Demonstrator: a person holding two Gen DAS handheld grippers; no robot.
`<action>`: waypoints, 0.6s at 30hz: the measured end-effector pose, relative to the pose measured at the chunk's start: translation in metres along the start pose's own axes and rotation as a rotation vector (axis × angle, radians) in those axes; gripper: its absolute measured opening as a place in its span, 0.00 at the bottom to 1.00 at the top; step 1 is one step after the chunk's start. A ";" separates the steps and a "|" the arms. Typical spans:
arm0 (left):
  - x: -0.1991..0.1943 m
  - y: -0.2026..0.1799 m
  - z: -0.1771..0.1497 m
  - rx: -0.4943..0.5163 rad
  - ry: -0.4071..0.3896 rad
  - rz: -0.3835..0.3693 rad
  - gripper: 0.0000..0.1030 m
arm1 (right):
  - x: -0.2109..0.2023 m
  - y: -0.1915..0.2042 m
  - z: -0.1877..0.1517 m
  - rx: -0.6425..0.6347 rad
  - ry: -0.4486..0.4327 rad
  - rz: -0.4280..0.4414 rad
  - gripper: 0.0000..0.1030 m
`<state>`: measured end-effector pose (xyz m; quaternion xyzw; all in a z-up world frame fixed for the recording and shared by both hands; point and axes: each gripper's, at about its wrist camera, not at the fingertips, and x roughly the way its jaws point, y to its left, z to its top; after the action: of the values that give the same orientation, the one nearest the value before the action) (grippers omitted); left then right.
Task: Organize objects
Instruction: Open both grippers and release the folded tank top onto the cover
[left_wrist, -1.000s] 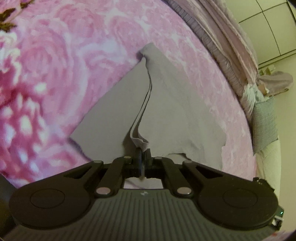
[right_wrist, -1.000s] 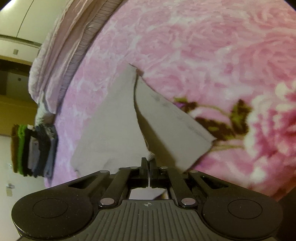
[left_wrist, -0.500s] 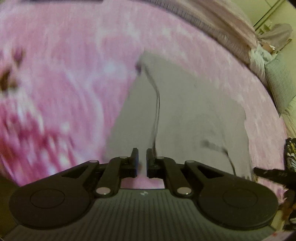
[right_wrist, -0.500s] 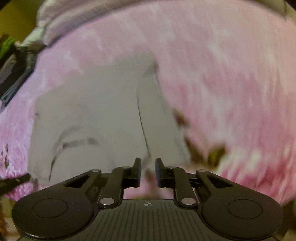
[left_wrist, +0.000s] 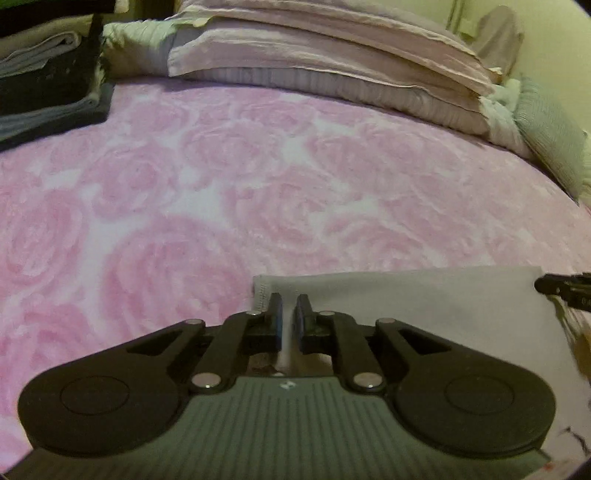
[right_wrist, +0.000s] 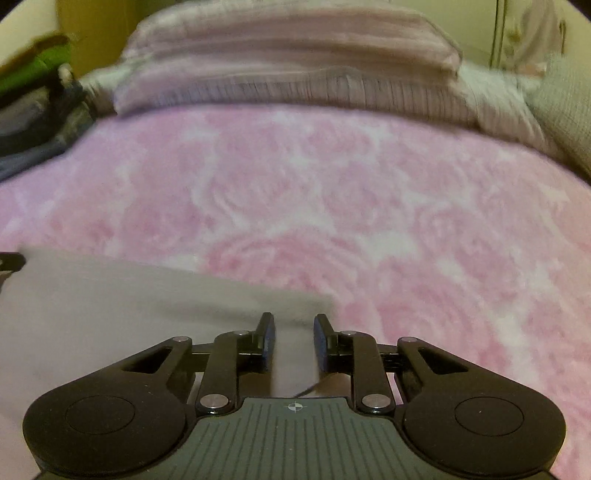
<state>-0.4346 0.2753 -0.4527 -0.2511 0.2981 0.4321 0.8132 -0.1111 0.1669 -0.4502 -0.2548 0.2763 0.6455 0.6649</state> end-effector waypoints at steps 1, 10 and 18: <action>-0.005 0.001 0.001 -0.002 -0.006 0.005 0.08 | -0.003 -0.003 -0.001 0.005 -0.003 -0.018 0.19; -0.087 -0.041 -0.030 0.067 -0.024 -0.148 0.07 | -0.100 0.018 -0.027 0.128 -0.018 0.026 0.18; -0.138 -0.059 -0.127 0.199 -0.033 -0.208 0.07 | -0.153 0.081 -0.127 0.125 -0.028 -0.006 0.18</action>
<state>-0.4797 0.0851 -0.4354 -0.1914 0.2983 0.3178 0.8794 -0.1987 -0.0285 -0.4336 -0.2044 0.3061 0.6286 0.6851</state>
